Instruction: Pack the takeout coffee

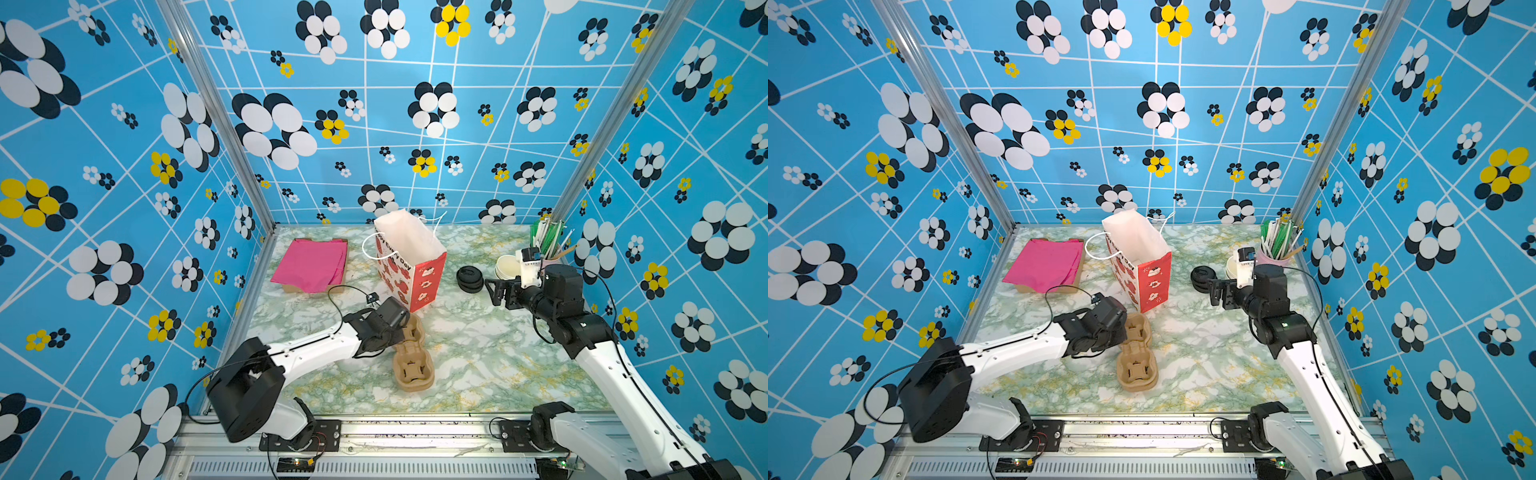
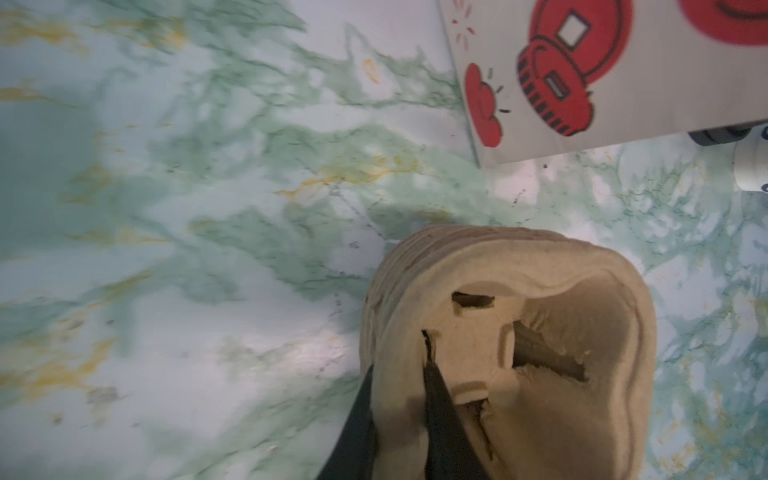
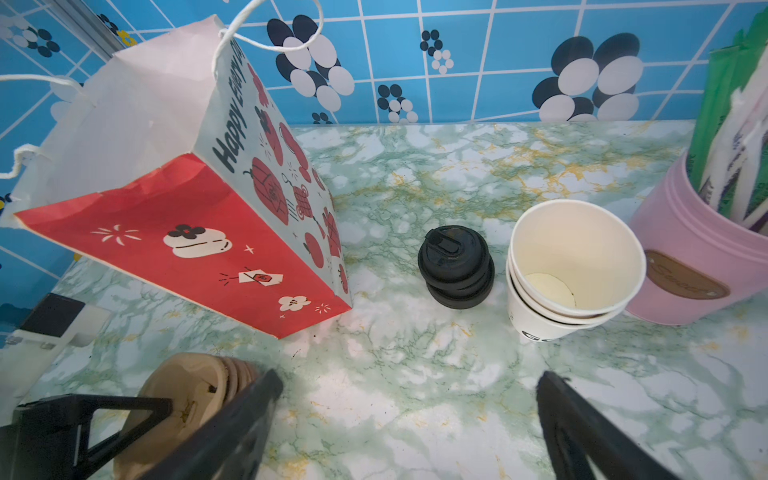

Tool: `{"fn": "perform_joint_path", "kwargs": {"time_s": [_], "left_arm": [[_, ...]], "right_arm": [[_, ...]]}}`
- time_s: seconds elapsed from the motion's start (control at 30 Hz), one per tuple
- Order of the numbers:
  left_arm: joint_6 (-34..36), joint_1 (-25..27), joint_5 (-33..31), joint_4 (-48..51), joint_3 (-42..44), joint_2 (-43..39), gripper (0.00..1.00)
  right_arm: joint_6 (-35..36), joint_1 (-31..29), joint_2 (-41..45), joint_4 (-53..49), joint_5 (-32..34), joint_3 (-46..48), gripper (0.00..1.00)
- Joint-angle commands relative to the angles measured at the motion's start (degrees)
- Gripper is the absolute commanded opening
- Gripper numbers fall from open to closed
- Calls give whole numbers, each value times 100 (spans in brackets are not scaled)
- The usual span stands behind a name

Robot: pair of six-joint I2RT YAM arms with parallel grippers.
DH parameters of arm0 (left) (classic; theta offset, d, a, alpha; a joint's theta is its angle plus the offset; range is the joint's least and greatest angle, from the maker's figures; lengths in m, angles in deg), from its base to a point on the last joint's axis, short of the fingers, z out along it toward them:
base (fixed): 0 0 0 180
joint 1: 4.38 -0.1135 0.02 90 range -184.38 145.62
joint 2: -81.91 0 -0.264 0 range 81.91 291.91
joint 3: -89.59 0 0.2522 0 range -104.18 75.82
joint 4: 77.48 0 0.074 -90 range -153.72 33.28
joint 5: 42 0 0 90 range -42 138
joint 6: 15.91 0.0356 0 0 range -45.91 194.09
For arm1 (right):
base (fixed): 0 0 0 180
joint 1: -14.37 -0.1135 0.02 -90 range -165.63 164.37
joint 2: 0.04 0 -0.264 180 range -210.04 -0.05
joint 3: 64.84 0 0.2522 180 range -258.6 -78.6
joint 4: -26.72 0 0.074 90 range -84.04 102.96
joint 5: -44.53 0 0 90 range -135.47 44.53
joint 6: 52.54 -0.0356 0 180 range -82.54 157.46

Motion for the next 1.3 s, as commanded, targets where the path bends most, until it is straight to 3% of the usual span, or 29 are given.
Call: {"fn": "perform_joint_path", "kwargs": {"time_s": [0.0, 0.27, 0.53, 0.83, 0.97, 1.27], "left_arm": [[-273, 369, -62, 218, -653, 683, 0], [-476, 898, -81, 91, -1994, 1877, 0], [-739, 1256, 36, 152, -3042, 2735, 0], [-660, 1517, 78, 576, -4204, 3439, 6], [-531, 1526, -1, 560, -4295, 3406, 19], [345, 1487, -897, 841, -4398, 2738, 75]], "right_arm": [[-71, -33, 26, -303, 371, -210, 99], [-67, 105, -19, -750, 1016, -454, 99], [-159, 660, -148, -996, 1024, -722, 99], [-198, 839, -306, -1064, 1007, -871, 99], [-187, 847, -300, -1086, 963, -877, 99], [-155, 857, -266, -1229, 639, -1115, 99]]}}
